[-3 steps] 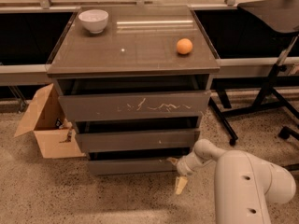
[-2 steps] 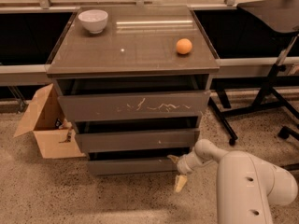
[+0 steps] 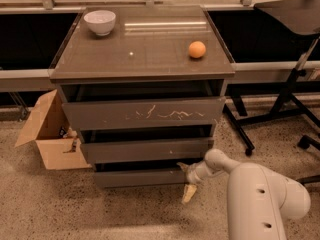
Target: Open bottom drawer
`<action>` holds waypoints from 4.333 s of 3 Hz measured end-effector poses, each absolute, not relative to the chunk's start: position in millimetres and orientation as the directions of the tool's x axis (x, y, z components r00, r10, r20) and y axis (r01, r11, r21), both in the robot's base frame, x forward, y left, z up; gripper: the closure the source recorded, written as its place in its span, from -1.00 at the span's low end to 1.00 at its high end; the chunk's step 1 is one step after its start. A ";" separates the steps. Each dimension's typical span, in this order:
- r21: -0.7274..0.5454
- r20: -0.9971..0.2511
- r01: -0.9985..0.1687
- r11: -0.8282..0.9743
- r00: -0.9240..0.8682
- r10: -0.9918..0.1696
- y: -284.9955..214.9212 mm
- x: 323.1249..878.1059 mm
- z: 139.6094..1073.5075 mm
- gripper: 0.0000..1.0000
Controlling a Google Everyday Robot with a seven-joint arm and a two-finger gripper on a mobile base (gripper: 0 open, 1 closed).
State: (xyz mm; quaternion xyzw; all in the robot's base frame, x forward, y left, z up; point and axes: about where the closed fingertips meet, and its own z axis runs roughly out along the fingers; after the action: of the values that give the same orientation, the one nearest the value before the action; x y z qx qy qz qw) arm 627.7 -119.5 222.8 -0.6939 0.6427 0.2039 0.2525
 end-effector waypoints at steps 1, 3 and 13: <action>-0.100 -0.600 -0.994 -0.044 0.096 -0.794 -114.1 640.8 213.2 -1.00; -0.083 -0.600 -0.996 -0.021 0.067 -0.797 -111.8 652.6 192.6 -0.71; -0.034 -0.672 -0.989 -0.147 0.132 -0.728 -95.8 554.5 217.7 -1.00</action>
Offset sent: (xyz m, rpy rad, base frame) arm 0.0432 0.0061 -0.0278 -0.0233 -0.0180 -0.0352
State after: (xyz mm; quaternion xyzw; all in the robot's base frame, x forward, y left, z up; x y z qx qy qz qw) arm 554.5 -95.8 217.7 -0.7103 0.6042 0.2628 0.2475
